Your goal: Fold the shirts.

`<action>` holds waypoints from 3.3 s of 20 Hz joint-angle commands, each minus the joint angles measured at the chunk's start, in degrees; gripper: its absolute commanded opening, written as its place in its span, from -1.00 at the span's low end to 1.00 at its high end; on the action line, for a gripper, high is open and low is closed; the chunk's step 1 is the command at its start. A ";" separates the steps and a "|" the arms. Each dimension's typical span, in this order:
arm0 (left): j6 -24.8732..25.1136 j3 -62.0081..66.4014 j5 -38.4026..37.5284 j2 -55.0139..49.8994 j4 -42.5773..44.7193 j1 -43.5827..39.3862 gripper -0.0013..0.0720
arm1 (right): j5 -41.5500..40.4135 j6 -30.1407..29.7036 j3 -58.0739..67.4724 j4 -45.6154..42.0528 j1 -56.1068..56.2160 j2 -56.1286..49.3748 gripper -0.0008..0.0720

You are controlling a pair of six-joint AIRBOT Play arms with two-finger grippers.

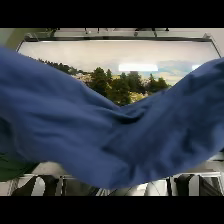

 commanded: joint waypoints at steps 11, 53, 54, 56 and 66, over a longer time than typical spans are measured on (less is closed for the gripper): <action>-3.82 -9.70 0.68 -61.22 7.28 -21.05 -0.92 | -17.70 -2.34 -18.80 -15.85 26.08 -45.59 -0.92; -19.56 -28.76 2.78 -69.00 24.37 -20.59 0.43 | 5.88 23.74 5.01 -57.20 16.39 -77.96 0.00; -20.22 -28.76 4.59 -68.96 24.24 -20.46 0.43 | 6.01 25.33 5.01 -59.93 16.26 -76.54 0.17; -21.99 -28.85 9.84 -68.08 24.37 -19.91 0.43 | 7.45 27.80 4.98 -64.81 15.13 -72.91 0.19; -22.36 -61.24 -2.32 -38.23 35.15 -6.58 0.43 | -0.28 30.16 -11.04 -65.94 3.19 -59.14 0.20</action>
